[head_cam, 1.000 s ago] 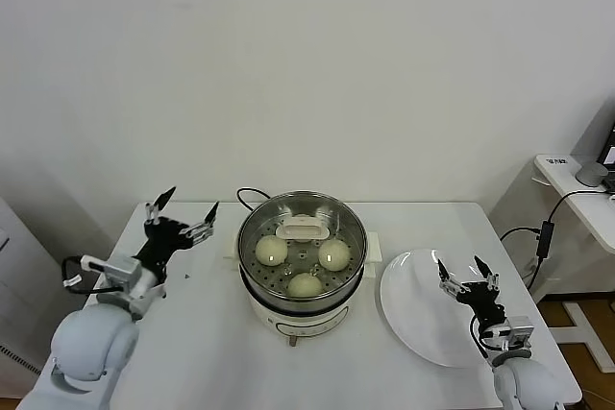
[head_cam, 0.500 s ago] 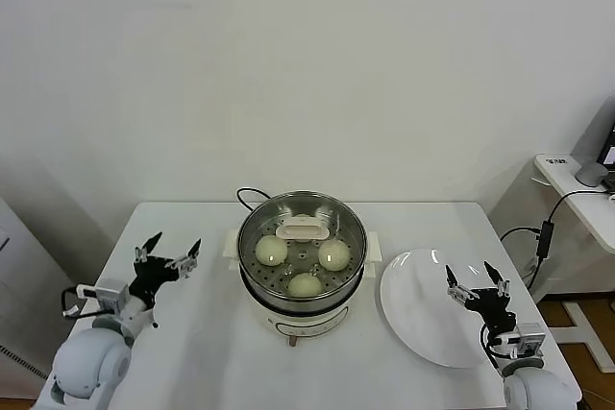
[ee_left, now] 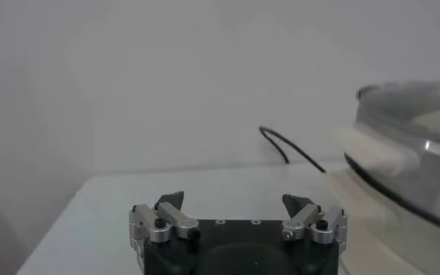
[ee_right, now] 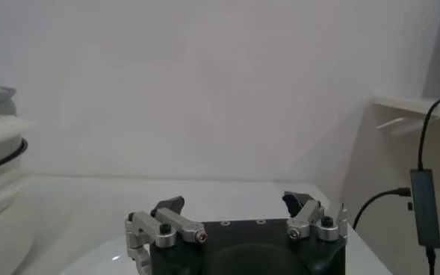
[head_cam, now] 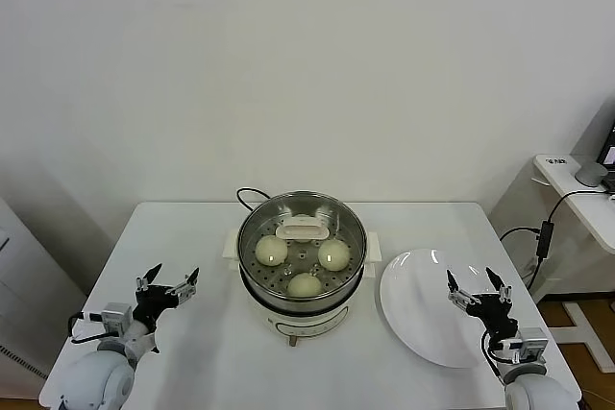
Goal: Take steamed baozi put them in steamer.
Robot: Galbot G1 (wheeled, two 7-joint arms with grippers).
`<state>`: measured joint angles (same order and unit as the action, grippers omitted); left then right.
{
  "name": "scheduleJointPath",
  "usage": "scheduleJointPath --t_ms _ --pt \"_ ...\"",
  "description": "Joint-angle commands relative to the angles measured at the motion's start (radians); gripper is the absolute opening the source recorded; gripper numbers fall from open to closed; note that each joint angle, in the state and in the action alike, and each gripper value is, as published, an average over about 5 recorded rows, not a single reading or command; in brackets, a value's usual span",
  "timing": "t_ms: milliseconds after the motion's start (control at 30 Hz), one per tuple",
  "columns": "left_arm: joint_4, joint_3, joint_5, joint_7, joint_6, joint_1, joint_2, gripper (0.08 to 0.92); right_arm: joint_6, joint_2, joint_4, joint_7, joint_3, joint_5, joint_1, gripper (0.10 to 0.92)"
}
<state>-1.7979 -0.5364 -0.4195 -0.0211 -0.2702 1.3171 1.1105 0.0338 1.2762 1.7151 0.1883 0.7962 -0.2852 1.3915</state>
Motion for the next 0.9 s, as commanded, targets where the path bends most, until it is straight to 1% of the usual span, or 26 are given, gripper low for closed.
scheduleJointPath --t_ms 33,900 --pt "0.040 -0.005 -0.016 0.004 0.009 0.006 -0.008 0.823 0.017 0.003 0.016 -0.005 0.004 -0.006 0.013 0.823" --pt "0.003 -0.037 -0.029 0.004 -0.012 0.027 0.007 0.823 0.048 0.001 0.020 -0.008 0.014 -0.005 0.026 0.823"
